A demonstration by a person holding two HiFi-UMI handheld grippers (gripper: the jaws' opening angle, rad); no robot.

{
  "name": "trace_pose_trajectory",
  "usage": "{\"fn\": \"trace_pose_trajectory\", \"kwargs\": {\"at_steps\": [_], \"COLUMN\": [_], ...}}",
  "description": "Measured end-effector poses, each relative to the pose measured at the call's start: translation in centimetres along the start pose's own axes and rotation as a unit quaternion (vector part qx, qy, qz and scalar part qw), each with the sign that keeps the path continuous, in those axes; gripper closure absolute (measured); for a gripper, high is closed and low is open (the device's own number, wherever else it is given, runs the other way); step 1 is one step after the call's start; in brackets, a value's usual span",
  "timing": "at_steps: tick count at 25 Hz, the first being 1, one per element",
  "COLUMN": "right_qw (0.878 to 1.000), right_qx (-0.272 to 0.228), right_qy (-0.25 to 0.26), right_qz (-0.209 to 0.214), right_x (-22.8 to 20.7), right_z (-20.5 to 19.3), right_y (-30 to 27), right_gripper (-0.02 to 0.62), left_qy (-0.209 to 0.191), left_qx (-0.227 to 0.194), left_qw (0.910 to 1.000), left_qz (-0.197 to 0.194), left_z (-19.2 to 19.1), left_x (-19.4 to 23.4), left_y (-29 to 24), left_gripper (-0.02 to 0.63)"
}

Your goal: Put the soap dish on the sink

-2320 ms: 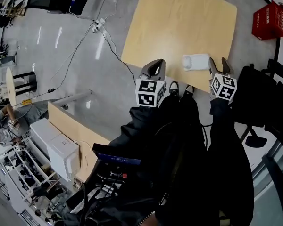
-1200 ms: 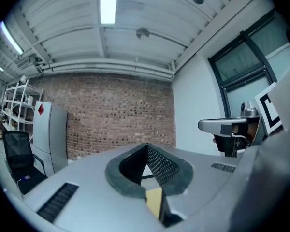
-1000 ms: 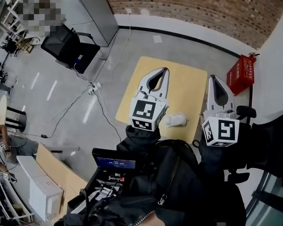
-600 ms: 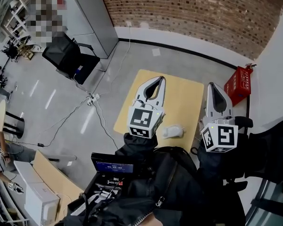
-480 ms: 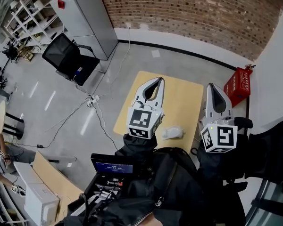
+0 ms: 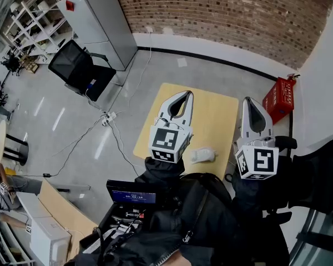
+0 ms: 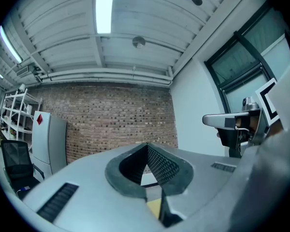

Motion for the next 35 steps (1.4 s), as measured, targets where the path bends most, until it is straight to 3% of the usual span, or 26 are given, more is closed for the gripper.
{"fn": "trace_pose_trajectory", "kwargs": {"at_steps": [35], "right_qw": [1.000], "right_qx": [-0.002], "right_qy": [-0.001], "right_qz": [-0.005], "right_x": [0.49], "right_z": [-0.01], "right_y": [0.45], "right_gripper": [0.591], "left_qy": [0.006], "left_qx": [0.010], "left_qw": [0.9999], "left_qz": [-0.003], "left_z": [-0.41], "left_x": [0.08], "left_y": [0.45], "left_gripper": [0.603]}}
Point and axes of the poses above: the fingertips, and each gripper's own axes: y backward along the fingers, x to its left, z out of its top, the point moved 8 cm from there along y, backward along the fingers, and after that the axes turned 8 degrees about z, right-handed, at the moved point
